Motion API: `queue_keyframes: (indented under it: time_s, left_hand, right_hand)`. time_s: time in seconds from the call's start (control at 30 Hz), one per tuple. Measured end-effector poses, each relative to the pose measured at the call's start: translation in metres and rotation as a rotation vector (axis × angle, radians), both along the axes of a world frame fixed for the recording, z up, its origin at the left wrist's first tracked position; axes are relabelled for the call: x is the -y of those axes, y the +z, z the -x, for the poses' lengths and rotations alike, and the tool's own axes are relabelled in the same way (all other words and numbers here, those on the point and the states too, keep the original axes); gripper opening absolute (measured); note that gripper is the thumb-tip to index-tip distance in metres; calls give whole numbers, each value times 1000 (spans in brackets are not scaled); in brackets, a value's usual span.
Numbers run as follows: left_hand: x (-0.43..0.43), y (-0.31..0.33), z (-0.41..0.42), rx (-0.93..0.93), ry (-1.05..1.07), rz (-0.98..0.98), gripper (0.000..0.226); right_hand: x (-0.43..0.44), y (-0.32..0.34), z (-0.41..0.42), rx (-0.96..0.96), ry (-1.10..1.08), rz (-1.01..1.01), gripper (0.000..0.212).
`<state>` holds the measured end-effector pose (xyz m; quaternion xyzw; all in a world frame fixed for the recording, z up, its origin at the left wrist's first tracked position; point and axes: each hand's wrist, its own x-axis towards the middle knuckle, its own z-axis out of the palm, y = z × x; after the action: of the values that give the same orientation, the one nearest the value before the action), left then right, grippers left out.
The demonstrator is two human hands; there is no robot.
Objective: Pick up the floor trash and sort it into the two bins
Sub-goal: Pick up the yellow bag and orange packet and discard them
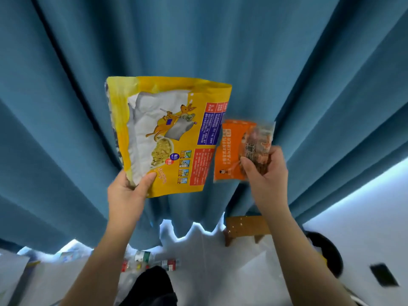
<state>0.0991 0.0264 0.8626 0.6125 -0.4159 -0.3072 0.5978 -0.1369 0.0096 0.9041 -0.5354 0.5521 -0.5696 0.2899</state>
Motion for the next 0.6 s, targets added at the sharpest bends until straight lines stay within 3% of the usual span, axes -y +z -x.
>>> queue_keyframes:
  time_s: [0.33, 0.6]
  left_hand:
    - [36, -3, 114, -4, -311, -65, 15]
    - [86, -28, 219, 26, -496, -90, 17]
  right_hand:
    - [-34, -13, 107, -44, -325, 19, 28]
    - [-20, -34, 195, 17, -464, -28, 22]
